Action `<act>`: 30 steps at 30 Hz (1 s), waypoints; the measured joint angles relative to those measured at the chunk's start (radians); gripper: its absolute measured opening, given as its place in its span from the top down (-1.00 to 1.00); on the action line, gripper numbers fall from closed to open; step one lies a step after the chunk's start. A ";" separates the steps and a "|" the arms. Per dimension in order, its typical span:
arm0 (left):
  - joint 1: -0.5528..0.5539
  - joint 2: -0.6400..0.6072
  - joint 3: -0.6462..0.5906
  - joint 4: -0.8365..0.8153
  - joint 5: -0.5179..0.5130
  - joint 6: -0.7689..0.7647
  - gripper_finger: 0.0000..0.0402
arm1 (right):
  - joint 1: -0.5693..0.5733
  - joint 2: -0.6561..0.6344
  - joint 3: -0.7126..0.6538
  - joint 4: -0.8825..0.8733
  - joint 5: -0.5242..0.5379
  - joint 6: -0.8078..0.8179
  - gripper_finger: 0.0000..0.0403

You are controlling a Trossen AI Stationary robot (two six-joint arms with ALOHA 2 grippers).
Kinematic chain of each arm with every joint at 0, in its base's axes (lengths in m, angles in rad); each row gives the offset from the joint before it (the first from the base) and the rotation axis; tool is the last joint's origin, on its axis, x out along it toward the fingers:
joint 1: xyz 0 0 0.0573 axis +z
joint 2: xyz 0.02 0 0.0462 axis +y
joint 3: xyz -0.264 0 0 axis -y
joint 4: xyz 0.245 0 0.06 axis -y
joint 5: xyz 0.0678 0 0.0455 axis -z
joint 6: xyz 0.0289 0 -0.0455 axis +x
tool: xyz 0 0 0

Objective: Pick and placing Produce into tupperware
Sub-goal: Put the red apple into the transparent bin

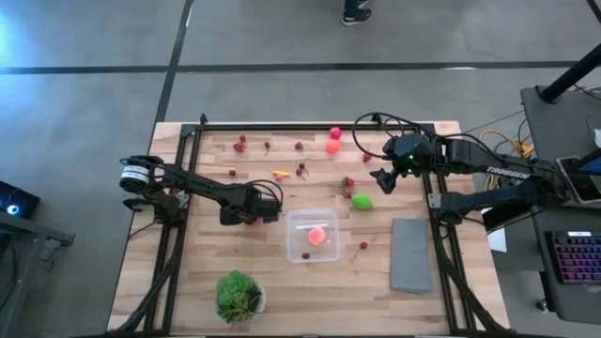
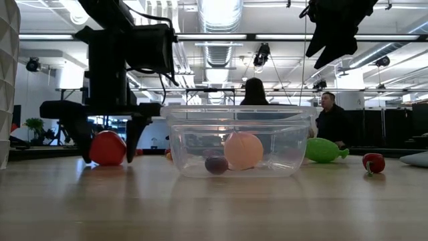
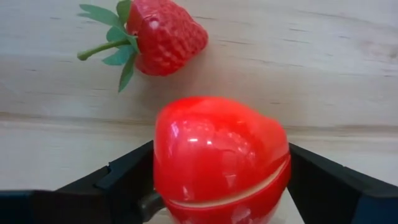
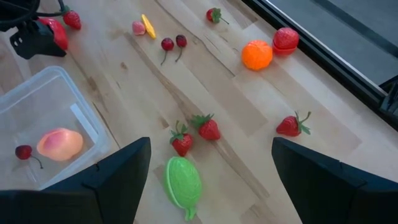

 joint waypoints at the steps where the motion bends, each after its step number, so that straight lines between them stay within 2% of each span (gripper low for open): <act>1: 0.000 0.000 0.000 -0.001 0.000 0.000 -0.46 | 0.000 0.000 0.000 0.000 0.000 0.000 -0.62; 7: 0.000 0.000 0.000 -0.001 -0.003 0.000 -0.31 | 0.000 0.000 0.000 0.000 0.000 0.000 -0.62; 12: 0.000 -0.010 0.023 -0.002 -0.002 0.003 -0.42 | 0.000 0.000 0.000 0.000 0.000 0.000 -0.62; 22: -0.010 -0.031 0.167 -0.003 -0.002 0.166 -0.48 | 0.000 0.000 0.000 0.000 0.000 0.000 -0.62; 30: -0.011 -0.031 0.176 -0.066 -0.043 0.130 -0.49 | 0.000 0.000 0.000 0.000 0.000 0.008 -0.62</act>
